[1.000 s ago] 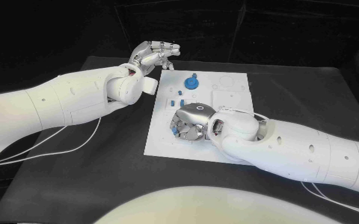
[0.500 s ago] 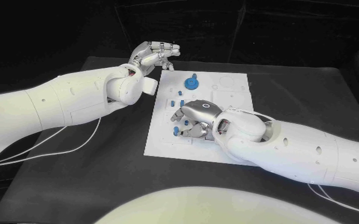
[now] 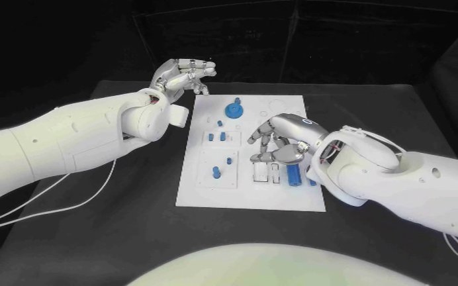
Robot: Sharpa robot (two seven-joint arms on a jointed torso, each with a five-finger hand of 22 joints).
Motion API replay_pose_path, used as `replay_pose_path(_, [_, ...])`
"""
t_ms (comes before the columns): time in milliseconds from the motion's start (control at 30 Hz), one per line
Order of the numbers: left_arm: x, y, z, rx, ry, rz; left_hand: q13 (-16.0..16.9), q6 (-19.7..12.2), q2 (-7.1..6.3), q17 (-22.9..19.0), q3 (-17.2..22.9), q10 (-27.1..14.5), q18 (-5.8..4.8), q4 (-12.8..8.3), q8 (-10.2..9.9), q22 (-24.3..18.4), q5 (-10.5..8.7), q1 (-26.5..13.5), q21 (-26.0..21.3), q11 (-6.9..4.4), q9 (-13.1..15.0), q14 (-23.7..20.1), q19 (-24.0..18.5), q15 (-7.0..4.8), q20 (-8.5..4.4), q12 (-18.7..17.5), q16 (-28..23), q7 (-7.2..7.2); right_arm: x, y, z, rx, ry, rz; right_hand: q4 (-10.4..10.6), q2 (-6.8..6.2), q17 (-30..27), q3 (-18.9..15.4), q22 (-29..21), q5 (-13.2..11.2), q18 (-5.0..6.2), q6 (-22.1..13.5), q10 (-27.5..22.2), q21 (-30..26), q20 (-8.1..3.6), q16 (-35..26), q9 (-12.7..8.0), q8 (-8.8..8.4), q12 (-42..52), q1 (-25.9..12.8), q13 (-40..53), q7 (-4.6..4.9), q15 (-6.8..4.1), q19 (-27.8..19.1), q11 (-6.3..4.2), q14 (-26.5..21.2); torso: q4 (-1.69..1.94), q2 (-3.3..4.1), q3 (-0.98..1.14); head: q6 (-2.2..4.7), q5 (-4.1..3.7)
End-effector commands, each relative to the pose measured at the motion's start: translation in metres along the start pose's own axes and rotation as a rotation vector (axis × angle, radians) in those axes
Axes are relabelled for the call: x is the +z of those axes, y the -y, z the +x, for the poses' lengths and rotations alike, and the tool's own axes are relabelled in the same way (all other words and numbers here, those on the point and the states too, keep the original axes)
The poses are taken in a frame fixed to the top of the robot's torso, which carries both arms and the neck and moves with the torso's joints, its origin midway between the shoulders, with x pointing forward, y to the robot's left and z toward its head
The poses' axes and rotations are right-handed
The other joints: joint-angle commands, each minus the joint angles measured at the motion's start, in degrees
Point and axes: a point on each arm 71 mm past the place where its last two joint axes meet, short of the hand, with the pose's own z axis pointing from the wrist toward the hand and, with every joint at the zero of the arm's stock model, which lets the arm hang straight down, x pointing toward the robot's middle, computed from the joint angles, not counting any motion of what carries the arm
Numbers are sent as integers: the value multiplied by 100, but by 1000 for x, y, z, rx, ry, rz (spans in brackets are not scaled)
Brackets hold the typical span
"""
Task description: Assemble the parts on the task board
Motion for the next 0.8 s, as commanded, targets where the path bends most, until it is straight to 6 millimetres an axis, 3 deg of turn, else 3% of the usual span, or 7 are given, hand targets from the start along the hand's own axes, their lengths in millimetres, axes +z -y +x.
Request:
replay_pose_path(33, [-1, 2, 0, -5, -4, 6, 5, -59, 41, -5, -40, -47, 79, 5, 35, -5, -8, 3, -16, 0, 9, -34, -35, -2, 22, 19, -16, 0, -15, 26, -9, 183, -12, 187, 171, -38, 585, -251, 560, 133, -132, 202, 419, 422, -174, 427, 56, 223, 595, -168, 446, -150, -179, 362, -178, 218, -25, -5, -23, 77, -224])
replay_pose_path(100, [-2, 2, -1, -5, -3, 6, 5, -60, 40, -5, -42, -48, 79, 5, 37, -6, -8, 4, -17, 0, 10, -34, -35, -2, 22, 21, -16, 0, -24, 41, -14, 180, -19, 261, 275, -15, 834, -387, 757, 134, -176, 210, 410, 564, -218, 602, 82, 343, 923, -204, 759, -188, -215, 469, -216, 247, -51, -6, -34, 101, -284])
replay_pose_path(167, [-2, 2, -1, -5, -3, 7, 6, -61, 40, -4, -43, -49, 79, 4, 38, -6, -8, 4, -18, 0, 10, -34, -35, -2, 23, 23, -15, 0, -30, 52, -17, 156, -19, 321, 433, 26, 1073, -546, 931, 187, -214, 200, 373, 686, -242, 769, 118, 498, 1405, -268, 1268, -223, -246, 560, -244, 270, -80, -3, -29, 110, -323])
replay_pose_path(267, [-2, 2, -1, -5, -3, 7, 6, -61, 40, -4, -43, -49, 79, 4, 38, -6, -8, 4, -18, 0, 10, -34, -35, -2, 23, 23, -15, 0, -40, 65, -17, 87, -16, 401, 901, 1, 1417, -924, 1165, 635, -265, 262, 672, 846, -268, 994, 200, 751, 2733, -780, 2890, -279, -264, 687, -288, 305, -120, 3, -9, 125, -365])
replay_pose_path(400, [-3, 2, -1, -6, -4, 6, 6, -61, 41, -4, -46, -49, 79, 6, 42, -7, -8, 3, -19, 0, 10, -34, -34, -2, 23, 26, -13, 0, -51, 75, -13, 4, -29, 482, 955, 19, 1589, -1199, 1275, 561, -287, 197, 725, 919, -288, 1108, 325, 1024, 3531, -917, 4026, -303, -286, 732, -318, 301, -157, 0, -1, 132, -427])
replay_pose_path(800, [-4, 1, -2, -7, -4, 3, 6, -61, 41, -4, -46, -49, 79, 6, 42, -7, -8, 3, -19, 0, 10, -34, -34, -2, 23, 26, -13, 0, -59, 76, 11, -85, -123, 549, 965, 14, 1632, -1297, 1300, 542, -291, 82, 697, 934, -281, 1132, 409, 1184, 3726, -924, 4433, -304, -275, 734, -305, 294, -152, -5, -6, 119, -484])
